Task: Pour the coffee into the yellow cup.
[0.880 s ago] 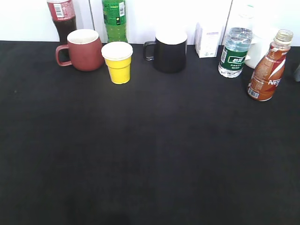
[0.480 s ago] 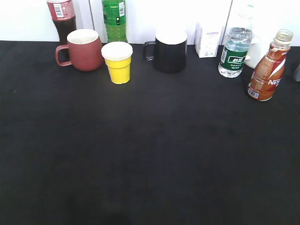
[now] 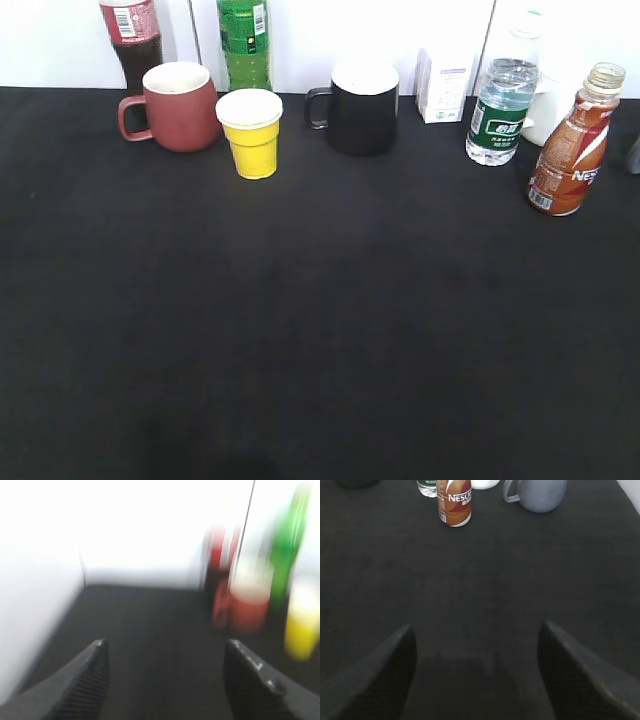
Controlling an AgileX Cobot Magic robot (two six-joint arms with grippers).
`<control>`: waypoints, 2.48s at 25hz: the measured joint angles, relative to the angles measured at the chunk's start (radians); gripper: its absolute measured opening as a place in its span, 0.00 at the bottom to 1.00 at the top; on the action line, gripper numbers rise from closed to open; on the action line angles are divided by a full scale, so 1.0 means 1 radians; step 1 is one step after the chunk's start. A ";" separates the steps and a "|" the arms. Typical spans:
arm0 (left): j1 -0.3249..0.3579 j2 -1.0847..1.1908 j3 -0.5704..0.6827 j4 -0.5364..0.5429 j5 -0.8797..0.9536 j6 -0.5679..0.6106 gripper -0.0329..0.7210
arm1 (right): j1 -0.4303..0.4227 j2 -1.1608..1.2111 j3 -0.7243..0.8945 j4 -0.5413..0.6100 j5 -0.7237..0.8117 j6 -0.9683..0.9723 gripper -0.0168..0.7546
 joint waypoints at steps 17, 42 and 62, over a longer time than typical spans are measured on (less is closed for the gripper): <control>-0.356 1.238 0.162 0.221 -1.534 -0.066 0.81 | 0.000 0.000 0.000 0.000 0.000 0.000 0.79; -0.383 1.892 -0.576 0.365 -1.324 -0.207 0.74 | 0.000 0.000 0.000 0.000 0.000 0.000 0.79; -0.409 1.561 -0.176 0.901 -1.572 -0.368 0.65 | 0.000 0.000 0.000 0.000 0.000 0.000 0.79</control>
